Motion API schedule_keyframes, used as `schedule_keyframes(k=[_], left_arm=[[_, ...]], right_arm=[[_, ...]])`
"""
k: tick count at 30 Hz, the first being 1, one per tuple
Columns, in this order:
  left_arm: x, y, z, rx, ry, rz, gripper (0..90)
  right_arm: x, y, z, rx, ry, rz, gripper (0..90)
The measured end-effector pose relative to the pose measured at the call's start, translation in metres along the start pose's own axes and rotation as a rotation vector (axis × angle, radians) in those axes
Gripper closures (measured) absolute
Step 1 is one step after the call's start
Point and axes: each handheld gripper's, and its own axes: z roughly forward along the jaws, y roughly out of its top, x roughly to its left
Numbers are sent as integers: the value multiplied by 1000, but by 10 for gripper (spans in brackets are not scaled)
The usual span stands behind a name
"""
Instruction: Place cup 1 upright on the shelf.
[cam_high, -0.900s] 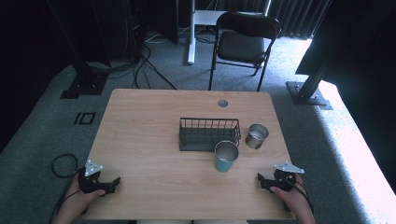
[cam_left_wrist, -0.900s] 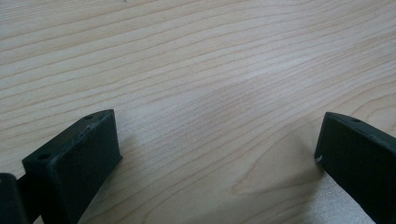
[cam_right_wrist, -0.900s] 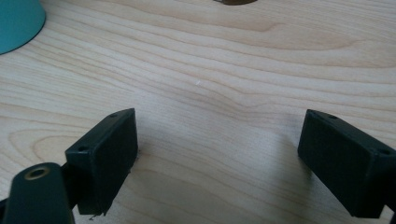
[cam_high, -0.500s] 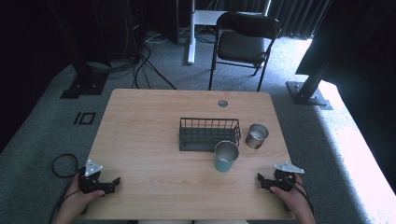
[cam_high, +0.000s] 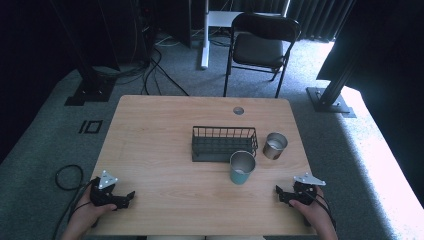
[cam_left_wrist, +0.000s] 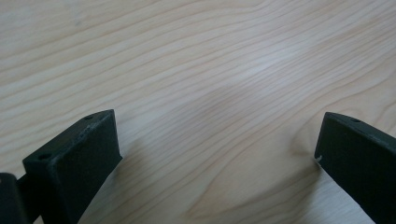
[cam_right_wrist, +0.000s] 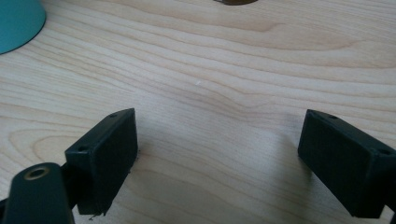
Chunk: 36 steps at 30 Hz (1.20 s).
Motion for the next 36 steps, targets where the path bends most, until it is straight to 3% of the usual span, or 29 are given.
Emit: schedule_keyframes(k=[26,36], left_arm=[[-40,36,17,-51,-93,141,6],[-60,52,26,-66,-153,184,6]], right_arm=[[-1,0,0,1,6,-7,118],[-1,1,0,2,19,-18,117]])
